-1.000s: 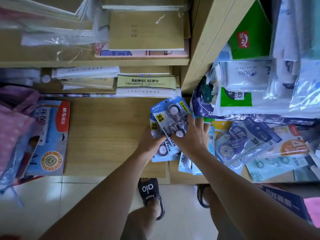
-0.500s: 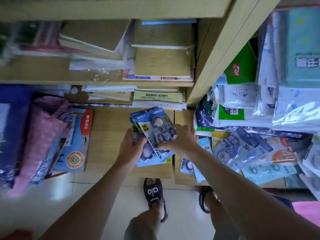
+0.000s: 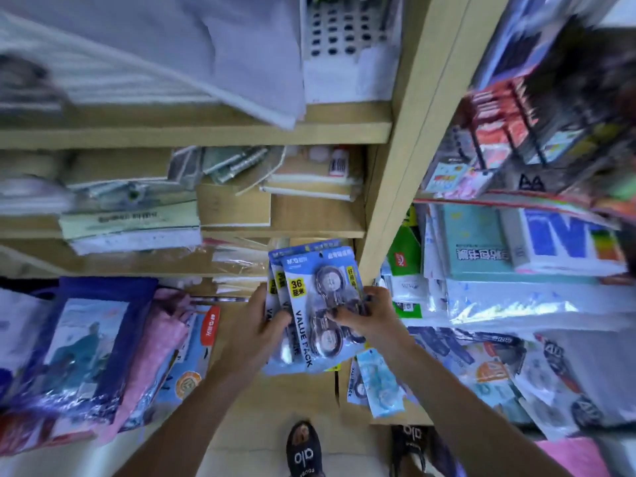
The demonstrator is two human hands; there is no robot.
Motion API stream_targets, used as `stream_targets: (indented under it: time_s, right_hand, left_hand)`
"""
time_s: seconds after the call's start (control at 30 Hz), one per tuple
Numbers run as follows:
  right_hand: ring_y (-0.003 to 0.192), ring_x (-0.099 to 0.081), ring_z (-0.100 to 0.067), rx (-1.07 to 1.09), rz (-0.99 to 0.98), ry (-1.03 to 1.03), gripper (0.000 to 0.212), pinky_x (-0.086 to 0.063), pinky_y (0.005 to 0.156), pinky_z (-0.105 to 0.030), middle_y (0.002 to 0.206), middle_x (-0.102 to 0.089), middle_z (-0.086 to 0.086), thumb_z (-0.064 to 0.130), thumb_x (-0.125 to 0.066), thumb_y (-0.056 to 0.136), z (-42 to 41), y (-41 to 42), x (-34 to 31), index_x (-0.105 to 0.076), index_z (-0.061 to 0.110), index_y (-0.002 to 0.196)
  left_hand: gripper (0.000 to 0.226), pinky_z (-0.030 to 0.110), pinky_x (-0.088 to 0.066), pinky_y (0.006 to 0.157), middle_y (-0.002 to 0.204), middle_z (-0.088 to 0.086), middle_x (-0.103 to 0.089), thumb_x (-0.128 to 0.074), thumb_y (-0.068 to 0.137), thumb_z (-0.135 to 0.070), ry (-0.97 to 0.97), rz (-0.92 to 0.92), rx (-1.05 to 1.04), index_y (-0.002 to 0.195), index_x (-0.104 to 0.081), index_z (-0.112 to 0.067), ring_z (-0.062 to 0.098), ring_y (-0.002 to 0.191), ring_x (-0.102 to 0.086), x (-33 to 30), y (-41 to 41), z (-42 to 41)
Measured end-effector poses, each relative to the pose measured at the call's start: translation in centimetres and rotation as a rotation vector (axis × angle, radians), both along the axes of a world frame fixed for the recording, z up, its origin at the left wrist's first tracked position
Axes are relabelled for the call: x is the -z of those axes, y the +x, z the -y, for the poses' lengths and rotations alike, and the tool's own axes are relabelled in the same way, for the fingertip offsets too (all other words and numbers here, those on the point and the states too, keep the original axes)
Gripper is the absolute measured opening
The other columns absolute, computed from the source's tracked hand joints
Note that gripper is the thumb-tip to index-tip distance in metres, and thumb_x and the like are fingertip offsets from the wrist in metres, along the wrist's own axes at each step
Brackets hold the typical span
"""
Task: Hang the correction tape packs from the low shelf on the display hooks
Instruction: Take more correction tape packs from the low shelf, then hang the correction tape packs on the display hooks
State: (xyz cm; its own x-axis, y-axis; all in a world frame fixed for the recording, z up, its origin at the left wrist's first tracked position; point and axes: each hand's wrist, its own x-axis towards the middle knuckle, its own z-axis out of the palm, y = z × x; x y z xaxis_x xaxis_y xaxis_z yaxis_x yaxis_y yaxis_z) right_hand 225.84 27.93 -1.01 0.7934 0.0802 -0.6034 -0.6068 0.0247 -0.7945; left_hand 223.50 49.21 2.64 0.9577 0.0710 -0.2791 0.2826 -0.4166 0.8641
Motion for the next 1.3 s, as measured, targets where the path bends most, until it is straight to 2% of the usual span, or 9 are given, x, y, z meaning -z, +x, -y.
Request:
stream_targets:
  time_s: [0.1,0.23,0.3,0.43,0.57,0.77,0.97,1.13,1.3]
  right_hand:
    - [0.067,-0.048,-0.019,0.077,0.063,0.064,0.054,-0.041,0.052,-0.025,0.073,-0.054,-0.006,0.027,-0.093,0.073,2.1,-1.4,-5.4,-0.052,0.008,0.102]
    - [0.082,-0.057,-0.016,0.129,0.192,0.005,0.103,-0.045,0.069,-0.031,0.089,-0.06,-0.014,0.069,-0.095,0.04,4.4,-3.3,-11.1,-0.055,0.0,0.105]
    - [0.09,-0.065,-0.022,0.161,0.232,0.024,0.101,-0.05,0.077,-0.04,0.104,-0.068,-0.028,0.067,-0.096,0.039,5.5,-4.1,-13.9,-0.058,0.003,0.108]
    - [0.097,-0.068,-0.049,0.202,0.351,0.009,0.104,-0.054,0.086,-0.062,0.124,-0.057,-0.037,0.063,-0.096,0.049,7.7,-5.0,-19.2,-0.055,0.0,0.121]
    - [0.079,-0.052,-0.024,0.263,0.485,0.008,0.116,-0.041,0.07,-0.041,0.087,-0.057,-0.015,0.069,-0.095,0.043,10.3,-5.4,-24.4,-0.053,-0.003,0.123]
    - [0.076,-0.039,-0.023,0.306,0.657,0.121,0.096,-0.032,0.068,-0.04,0.084,-0.043,-0.01,0.051,-0.096,0.061,14.3,-5.4,-32.0,-0.047,-0.008,0.119]
    - [0.06,-0.054,-0.013,0.376,0.859,0.134,0.05,-0.046,0.062,-0.03,0.071,-0.061,-0.002,0.033,-0.099,0.056,17.7,-4.5,-39.9,-0.071,0.019,0.095]
    - [0.097,-0.076,-0.016,0.288,1.033,0.028,0.049,-0.061,0.082,-0.032,0.107,-0.081,-0.001,0.027,-0.083,0.064,20.6,-3.6,-46.3,-0.075,0.02,0.112]
    - [0.098,-0.077,-0.019,0.242,1.146,-0.002,0.04,-0.058,0.086,-0.035,0.107,-0.081,0.0,0.024,-0.082,0.073,23.7,-1.4,-51.5,-0.075,0.02,0.113]
  left_hand:
    - [0.041,0.025,-0.053,0.086,0.106,-0.025,-0.074,-0.057,0.098,-0.006,-0.066,0.014,0.049,0.125,-0.062,-0.037,-0.007,0.095,-0.068,-5.1,-0.4,1.8]
    - [0.051,0.037,-0.042,0.115,0.141,-0.023,-0.061,-0.062,0.091,-0.058,-0.227,0.084,0.116,0.139,-0.054,-0.045,-0.001,0.135,-0.053,-11.5,-1.1,4.4]
    - [0.069,0.032,-0.045,0.112,0.145,-0.022,-0.058,-0.069,0.08,-0.066,-0.282,0.116,0.176,0.143,-0.049,-0.045,-0.002,0.135,-0.052,-14.1,-1.3,5.5]
    - [0.053,0.033,-0.052,0.101,0.13,-0.019,-0.069,-0.078,0.091,-0.023,-0.237,0.225,0.329,0.136,-0.053,-0.038,0.004,0.123,-0.065,-19.3,-1.1,7.7]
    - [0.043,0.024,-0.053,0.094,0.122,-0.017,-0.072,-0.072,0.095,-0.015,-0.246,0.362,0.362,0.13,-0.055,-0.031,0.003,0.115,-0.068,-23.7,-0.2,10.3]
    - [0.039,0.0,-0.042,0.088,0.119,-0.043,-0.063,-0.064,0.097,-0.02,-0.333,0.567,0.405,0.126,-0.048,-0.041,-0.021,0.113,-0.058,-30.4,0.1,14.8]
    - [0.027,0.012,-0.046,0.092,0.117,-0.022,-0.072,-0.05,0.098,-0.039,-0.338,0.842,0.357,0.122,-0.058,-0.032,-0.004,0.114,-0.065,-37.5,2.7,19.1]
    - [0.03,0.035,-0.049,0.085,0.107,0.014,-0.067,-0.043,0.108,-0.037,-0.343,0.992,0.306,0.113,-0.059,-0.012,0.034,0.1,-0.064,-43.8,5.4,22.1]
    - [0.023,0.057,-0.054,0.085,0.102,0.006,-0.074,-0.047,0.106,-0.043,-0.383,1.064,0.236,0.111,-0.065,-0.031,0.032,0.092,-0.07,-49.6,6.8,24.9]
